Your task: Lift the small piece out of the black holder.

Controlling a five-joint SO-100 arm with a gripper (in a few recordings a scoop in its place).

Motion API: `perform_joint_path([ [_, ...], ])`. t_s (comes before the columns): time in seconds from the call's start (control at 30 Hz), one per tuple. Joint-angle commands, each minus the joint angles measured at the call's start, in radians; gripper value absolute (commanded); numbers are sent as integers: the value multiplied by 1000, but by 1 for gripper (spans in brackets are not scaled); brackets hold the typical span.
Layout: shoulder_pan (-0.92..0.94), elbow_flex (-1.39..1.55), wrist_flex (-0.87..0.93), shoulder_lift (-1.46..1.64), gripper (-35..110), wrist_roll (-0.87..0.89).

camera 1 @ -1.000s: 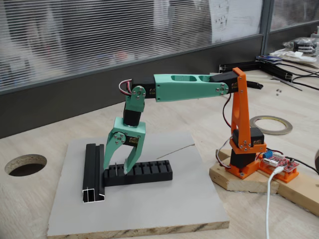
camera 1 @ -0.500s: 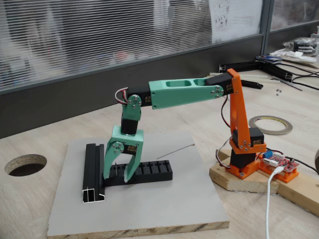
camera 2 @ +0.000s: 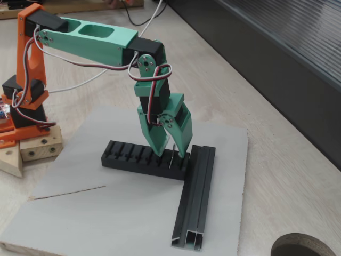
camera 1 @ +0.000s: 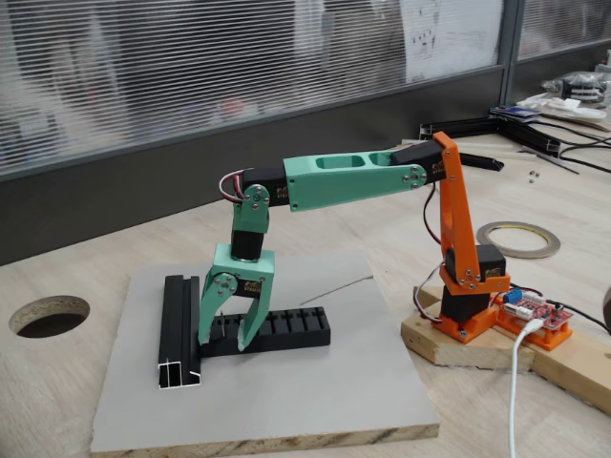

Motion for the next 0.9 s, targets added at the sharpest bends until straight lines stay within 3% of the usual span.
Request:
perform_joint_path([
  [0.0, -14, -23, -5, 28, 37, -2],
  [0.4, -12, -23, -5, 29, 37, -6],
  [0.63, -11, -23, -5, 29, 37, -169],
  [0.87, -11, -28, -5, 29, 37, -170],
])
